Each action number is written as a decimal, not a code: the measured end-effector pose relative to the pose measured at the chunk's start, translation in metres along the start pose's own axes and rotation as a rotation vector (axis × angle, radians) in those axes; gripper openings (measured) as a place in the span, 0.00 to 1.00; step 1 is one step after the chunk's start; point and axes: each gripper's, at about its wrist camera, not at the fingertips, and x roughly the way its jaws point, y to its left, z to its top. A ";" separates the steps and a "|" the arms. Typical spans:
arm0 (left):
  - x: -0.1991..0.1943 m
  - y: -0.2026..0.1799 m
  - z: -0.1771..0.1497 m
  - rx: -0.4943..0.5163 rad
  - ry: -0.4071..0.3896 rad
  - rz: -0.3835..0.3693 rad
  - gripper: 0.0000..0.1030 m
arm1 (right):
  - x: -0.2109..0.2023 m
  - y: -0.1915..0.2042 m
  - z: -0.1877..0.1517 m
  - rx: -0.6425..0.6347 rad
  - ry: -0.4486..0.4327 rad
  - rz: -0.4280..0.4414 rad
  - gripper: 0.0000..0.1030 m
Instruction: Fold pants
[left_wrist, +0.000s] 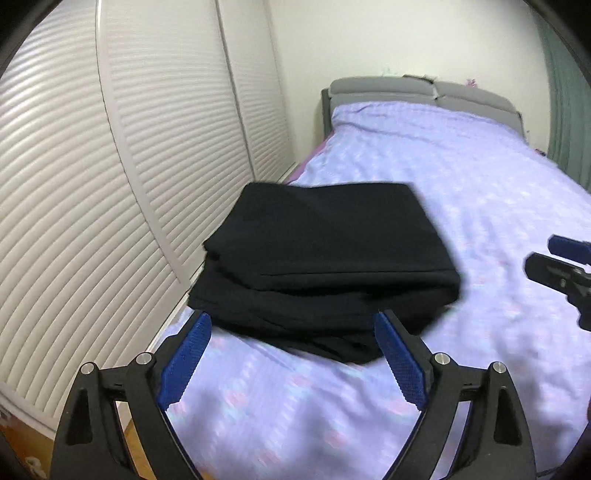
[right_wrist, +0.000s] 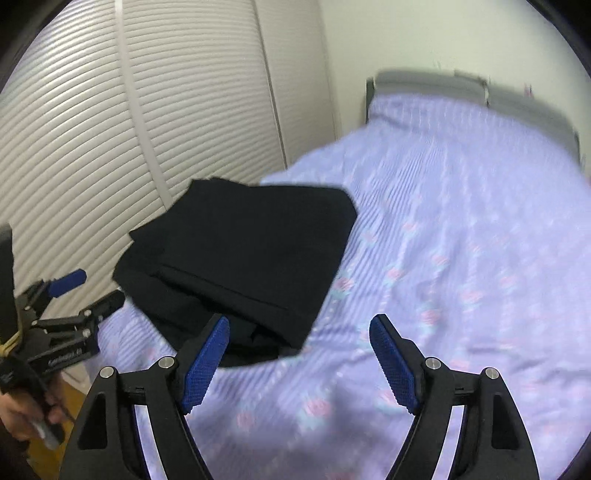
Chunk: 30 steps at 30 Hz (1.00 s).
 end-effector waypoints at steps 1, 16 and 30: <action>-0.013 -0.005 -0.001 -0.004 -0.007 0.008 0.88 | -0.020 0.000 -0.004 -0.008 -0.018 -0.015 0.77; -0.249 -0.143 -0.025 -0.145 -0.110 -0.103 0.92 | -0.311 -0.089 -0.077 0.065 -0.219 -0.191 0.85; -0.401 -0.278 -0.074 -0.023 -0.226 -0.270 1.00 | -0.506 -0.169 -0.180 0.168 -0.297 -0.418 0.90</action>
